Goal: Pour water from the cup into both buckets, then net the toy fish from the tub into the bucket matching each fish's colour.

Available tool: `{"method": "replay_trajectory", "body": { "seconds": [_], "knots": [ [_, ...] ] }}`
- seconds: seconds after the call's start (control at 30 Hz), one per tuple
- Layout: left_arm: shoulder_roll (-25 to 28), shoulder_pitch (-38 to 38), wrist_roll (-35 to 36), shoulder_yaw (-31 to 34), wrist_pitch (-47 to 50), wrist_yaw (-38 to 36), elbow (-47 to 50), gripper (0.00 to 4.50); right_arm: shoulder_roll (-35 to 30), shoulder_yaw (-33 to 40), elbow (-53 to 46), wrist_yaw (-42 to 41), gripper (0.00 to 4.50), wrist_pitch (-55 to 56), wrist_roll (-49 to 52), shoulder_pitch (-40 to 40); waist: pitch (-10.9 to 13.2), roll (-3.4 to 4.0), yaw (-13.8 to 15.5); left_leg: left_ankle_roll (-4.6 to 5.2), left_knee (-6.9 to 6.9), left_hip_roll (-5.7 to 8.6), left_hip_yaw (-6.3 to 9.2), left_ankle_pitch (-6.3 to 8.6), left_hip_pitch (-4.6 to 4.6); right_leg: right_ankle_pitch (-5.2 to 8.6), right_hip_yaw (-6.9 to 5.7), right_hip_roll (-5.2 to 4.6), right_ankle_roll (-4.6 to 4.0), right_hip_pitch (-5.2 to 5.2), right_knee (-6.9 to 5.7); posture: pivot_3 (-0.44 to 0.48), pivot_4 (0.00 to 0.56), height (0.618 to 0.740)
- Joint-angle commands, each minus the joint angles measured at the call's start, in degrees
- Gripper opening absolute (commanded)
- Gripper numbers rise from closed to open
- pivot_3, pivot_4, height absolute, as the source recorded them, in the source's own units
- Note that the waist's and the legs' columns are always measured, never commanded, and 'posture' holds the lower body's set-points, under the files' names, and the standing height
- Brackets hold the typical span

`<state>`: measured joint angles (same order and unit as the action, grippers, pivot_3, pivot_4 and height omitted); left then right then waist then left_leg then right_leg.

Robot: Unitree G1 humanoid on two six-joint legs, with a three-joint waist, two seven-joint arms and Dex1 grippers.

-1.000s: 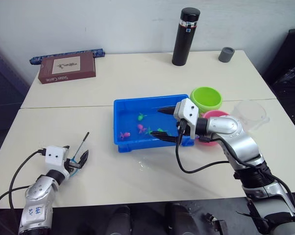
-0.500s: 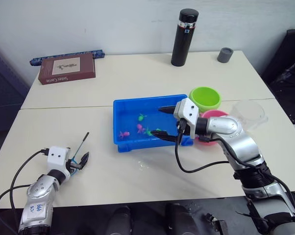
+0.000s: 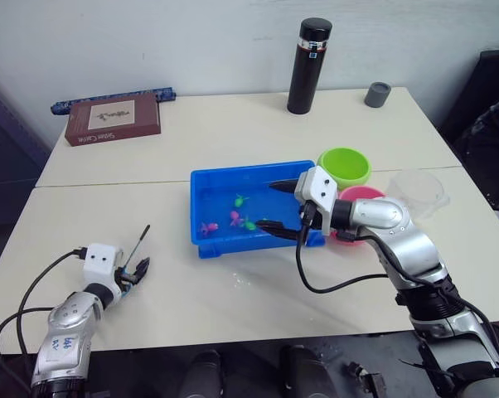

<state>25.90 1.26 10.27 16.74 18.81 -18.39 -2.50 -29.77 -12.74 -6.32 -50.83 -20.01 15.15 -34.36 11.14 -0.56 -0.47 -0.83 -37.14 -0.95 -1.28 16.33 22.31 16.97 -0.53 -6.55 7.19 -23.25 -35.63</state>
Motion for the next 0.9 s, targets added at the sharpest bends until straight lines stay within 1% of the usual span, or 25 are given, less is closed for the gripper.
{"method": "replay_trajectory", "body": {
  "seconds": [0.03, 0.17, 0.43, 0.63, 0.8, 0.9],
  "knots": [
    [0.97, 0.92, -1.79, -0.06, 2.47, 1.6, -1.1, 1.87, 0.3, 2.04, -2.14, 0.37, 4.5, 0.4, 0.54, 0.16, 0.0, 0.0, -0.16, 0.0, 0.01, 0.0, 0.0, 0.0, -0.01, 0.0, 0.01, 0.0, 0.0, 0.0, 0.0, 0.0, 0.15, 0.74],
    [0.91, 1.03, -1.99, -0.46, 3.22, 1.5, -0.98, 0.07, 0.27, 2.0, -2.22, 0.61, 4.5, 0.47, 0.54, 0.24, 0.0, 0.0, -0.75, 0.0, 0.03, -0.02, 0.01, 0.0, -0.01, 0.0, 0.01, 0.01, -0.01, 0.0, -0.01, 0.0, 0.15, 0.74],
    [0.59, 1.39, -2.32, -0.7, 3.45, 1.68, -1.38, 0.07, 0.4, 2.04, -2.22, 1.23, 4.5, 0.66, 0.41, 0.38, 0.0, 0.01, -1.02, 0.0, 0.03, -0.05, 0.01, 0.0, -0.04, 0.0, 0.03, -0.02, -0.02, 0.0, -0.03, 0.0, 0.15, 0.74],
    [0.05, 1.59, -1.47, -0.52, 1.16, 0.44, -1.58, 0.02, 0.46, 1.91, -2.09, 1.66, 4.5, 0.79, 0.3, 0.38, 0.0, 0.01, -1.02, 0.0, 0.03, -0.19, 0.0, 0.0, -0.04, 0.0, 0.03, -0.03, -0.02, 0.0, -0.01, 0.0, 0.15, 0.74],
    [0.13, 1.37, -2.45, -0.77, 1.61, 1.58, -1.95, 0.02, 0.51, 1.93, -1.74, 1.85, 4.5, 0.96, 0.13, 0.25, 0.0, 0.01, -1.03, 0.0, 0.04, -0.22, 0.0, 0.0, -0.04, 0.0, 0.03, -0.05, -0.02, 0.0, 0.0, 0.0, 0.15, 0.74],
    [-0.01, 1.16, -2.6, -0.35, -1.23, 1.72, -1.22, 0.02, 0.77, 1.98, -1.6, 2.27, 4.5, 1.23, -0.06, 0.16, 0.0, 0.01, -1.08, 0.0, 0.04, -0.25, 0.0, 0.0, -0.04, 0.01, 0.04, -0.04, -0.03, 0.0, 0.0, 0.0, 0.15, 0.74]
  ]
}}
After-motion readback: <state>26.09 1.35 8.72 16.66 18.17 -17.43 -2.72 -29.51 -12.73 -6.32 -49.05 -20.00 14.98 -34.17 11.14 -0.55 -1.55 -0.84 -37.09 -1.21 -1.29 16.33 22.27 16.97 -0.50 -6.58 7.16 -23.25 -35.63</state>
